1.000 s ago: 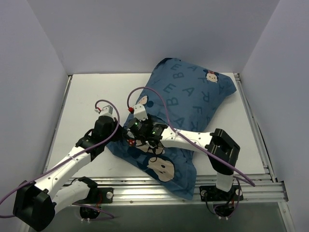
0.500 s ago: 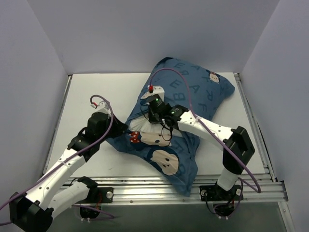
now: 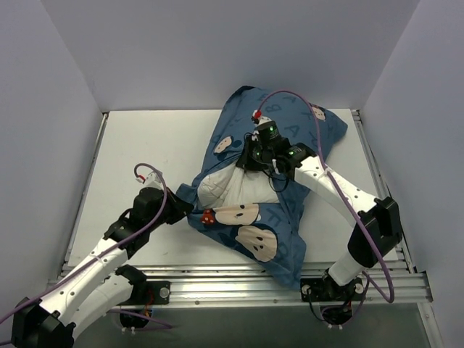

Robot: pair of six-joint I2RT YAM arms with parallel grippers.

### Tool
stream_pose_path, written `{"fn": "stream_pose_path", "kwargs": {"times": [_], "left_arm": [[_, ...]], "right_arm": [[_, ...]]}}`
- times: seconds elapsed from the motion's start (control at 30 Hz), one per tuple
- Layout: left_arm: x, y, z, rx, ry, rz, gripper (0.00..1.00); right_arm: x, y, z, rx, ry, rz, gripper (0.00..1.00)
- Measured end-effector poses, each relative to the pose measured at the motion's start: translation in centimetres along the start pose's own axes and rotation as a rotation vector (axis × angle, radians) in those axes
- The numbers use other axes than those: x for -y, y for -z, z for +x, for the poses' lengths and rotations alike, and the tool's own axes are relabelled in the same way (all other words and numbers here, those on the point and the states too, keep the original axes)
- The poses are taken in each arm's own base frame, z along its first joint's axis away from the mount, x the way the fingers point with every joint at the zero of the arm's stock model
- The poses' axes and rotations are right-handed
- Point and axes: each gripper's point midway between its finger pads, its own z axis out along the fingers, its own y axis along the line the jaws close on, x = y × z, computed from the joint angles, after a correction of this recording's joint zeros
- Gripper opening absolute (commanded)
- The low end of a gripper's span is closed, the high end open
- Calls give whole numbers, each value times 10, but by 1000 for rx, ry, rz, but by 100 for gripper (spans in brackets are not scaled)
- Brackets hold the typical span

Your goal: Remove the pillowcase from the pillow

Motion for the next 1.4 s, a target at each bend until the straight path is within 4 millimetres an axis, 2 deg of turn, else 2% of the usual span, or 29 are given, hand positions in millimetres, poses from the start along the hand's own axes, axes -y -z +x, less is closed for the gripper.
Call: {"fn": "stream_pose_path", "kwargs": {"times": [0.1, 0.2, 0.33, 0.43, 0.47, 0.57, 0.6, 0.7, 0.73, 0.83, 0.93, 1.03, 1.17, 1.27, 1.4], "left_arm": [[-3, -10, 1, 6, 41, -9, 2], [-2, -29, 1, 4, 47, -28, 2], [8, -71, 7, -15, -5, -80, 3], [17, -108, 15, -36, -36, -108, 10], [19, -118, 15, -34, -38, -109, 22], [19, -135, 15, -23, -35, -116, 42], [19, -137, 14, -19, -33, -117, 64], [20, -126, 6, 14, -26, -116, 92], [19, -118, 2, 30, -20, -115, 95], [27, -79, -21, 92, 3, -91, 97], [50, -37, -48, 173, 26, -8, 97], [67, -14, -52, 182, 30, 63, 97], [77, -13, -30, 109, 12, 105, 97], [76, -23, -12, 52, -7, 100, 97], [71, -45, -1, 24, -24, 68, 97]], "right_arm": [[-5, 7, -2, -16, -12, -53, 0], [-7, 15, -9, -6, -29, -102, 0], [-5, 19, -14, 26, -47, -128, 0], [1, 18, -17, 47, -57, -125, 0], [3, 17, -19, 56, -61, -124, 0], [10, 14, -26, 89, -77, -110, 0], [11, 14, -28, 97, -80, -107, 0], [15, 13, -33, 117, -86, -93, 0], [15, 13, -35, 122, -87, -91, 0], [15, 13, -37, 134, -87, -89, 0], [14, 13, -38, 142, -82, -86, 0], [9, 10, -35, 148, -68, -78, 0], [-1, -1, -29, 150, -35, -69, 0], [-8, -11, -26, 153, -19, -67, 0], [-13, -19, -23, 159, -6, -60, 0]]}}
